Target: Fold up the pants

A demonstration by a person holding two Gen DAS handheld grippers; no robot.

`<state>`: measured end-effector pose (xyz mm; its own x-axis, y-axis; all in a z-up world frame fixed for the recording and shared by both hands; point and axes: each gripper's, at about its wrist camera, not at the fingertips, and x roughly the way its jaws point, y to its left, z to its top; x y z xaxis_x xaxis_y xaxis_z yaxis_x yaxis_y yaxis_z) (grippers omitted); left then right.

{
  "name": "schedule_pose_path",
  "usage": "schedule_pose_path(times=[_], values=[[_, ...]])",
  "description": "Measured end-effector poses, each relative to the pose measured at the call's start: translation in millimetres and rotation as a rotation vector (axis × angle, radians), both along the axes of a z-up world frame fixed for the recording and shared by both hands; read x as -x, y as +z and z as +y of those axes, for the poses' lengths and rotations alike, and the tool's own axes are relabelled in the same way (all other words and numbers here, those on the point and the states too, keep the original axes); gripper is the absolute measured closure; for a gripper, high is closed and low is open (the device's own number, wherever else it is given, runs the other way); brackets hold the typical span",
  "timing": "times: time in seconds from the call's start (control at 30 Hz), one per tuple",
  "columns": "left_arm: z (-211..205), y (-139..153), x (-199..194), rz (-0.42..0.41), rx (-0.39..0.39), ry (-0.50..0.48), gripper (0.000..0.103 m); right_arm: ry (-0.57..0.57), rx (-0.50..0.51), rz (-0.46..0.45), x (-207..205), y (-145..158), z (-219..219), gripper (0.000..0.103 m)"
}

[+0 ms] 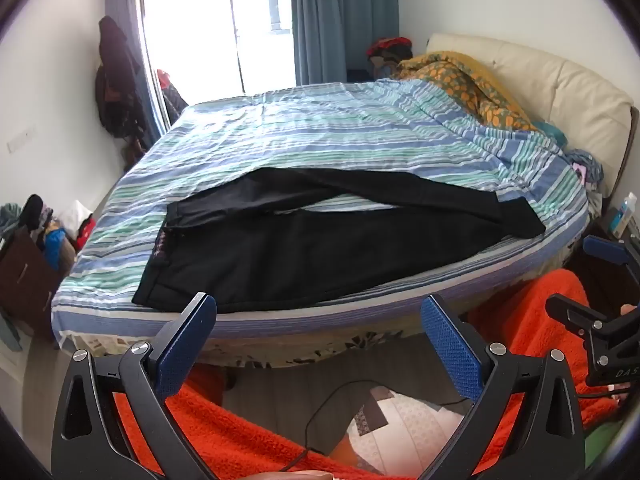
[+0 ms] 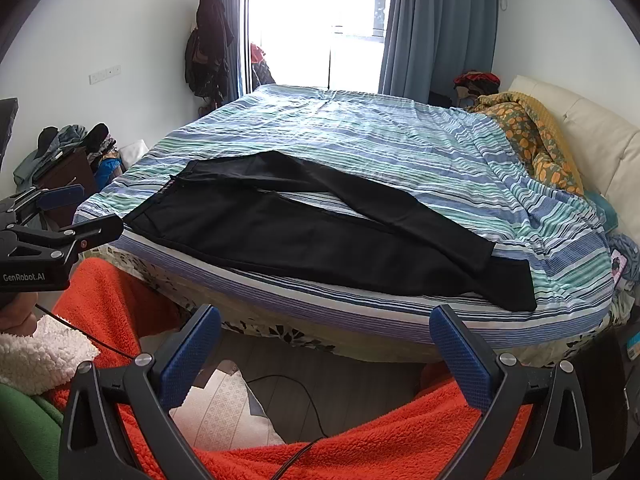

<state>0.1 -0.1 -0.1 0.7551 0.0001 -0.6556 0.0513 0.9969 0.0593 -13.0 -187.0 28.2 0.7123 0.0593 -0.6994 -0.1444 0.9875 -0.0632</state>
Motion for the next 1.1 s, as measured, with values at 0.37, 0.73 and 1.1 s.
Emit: schedule_pose_path(times=[0.37,0.73,1.1], values=[[1.5,-3.0,-0.3,0.007,-0.003,0.002,0.001,-0.015,-0.009,-0.004,-0.7,1.7,-6.2,0.000],[6.1,-6.5,-1.8,0.020,-0.003,0.010,0.001,-0.003,0.002,0.001,-2.5,1.6,-0.3,0.000],[4.2,-9.1,0.6,0.021,-0.012,0.005,0.001,-0.009,-0.003,0.002,-2.5,2.4,-3.3,0.000]])
